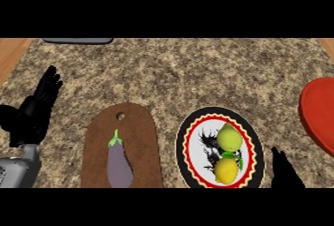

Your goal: Pick the lemon from the plate and place it in the bowl

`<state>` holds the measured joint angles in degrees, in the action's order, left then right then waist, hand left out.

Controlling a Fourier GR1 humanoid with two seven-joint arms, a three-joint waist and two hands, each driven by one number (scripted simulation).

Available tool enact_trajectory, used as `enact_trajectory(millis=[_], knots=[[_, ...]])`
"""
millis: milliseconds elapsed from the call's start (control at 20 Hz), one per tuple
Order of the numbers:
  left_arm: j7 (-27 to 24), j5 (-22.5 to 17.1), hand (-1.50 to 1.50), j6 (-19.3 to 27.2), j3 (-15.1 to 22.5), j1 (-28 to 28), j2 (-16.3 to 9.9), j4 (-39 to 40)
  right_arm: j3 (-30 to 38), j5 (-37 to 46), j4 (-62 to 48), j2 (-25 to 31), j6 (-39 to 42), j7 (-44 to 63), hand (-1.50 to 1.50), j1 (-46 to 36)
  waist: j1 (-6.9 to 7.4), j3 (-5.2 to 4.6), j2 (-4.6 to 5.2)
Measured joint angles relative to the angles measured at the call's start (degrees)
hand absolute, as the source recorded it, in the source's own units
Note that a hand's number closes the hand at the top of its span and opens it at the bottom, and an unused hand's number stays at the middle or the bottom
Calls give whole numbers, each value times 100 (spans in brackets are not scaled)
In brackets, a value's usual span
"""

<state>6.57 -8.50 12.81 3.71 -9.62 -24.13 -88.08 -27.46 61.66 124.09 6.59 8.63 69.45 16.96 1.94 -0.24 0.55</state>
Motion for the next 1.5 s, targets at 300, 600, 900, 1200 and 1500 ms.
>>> enact_trajectory(millis=[300,600,900,1200,1500], knots=[[-60,8,0,-26,-106,46,25,91,76,528,-575,-432,323,-52,-150,-561,-84,9,-26],[-117,69,0,-42,-122,151,86,66,0,289,-1186,-555,271,77,-150,-889,-116,17,-34],[-88,104,0,-55,-191,113,130,117,21,154,-1523,-579,209,58,-150,-997,-163,19,-43],[-59,71,0,-184,-323,107,78,96,107,195,-1920,-587,81,-36,-150,-1041,-170,21,-49],[10,175,0,-161,-316,93,155,63,239,-70,-2264,-581,-121,-73,150,-1216,-176,9,-62]])
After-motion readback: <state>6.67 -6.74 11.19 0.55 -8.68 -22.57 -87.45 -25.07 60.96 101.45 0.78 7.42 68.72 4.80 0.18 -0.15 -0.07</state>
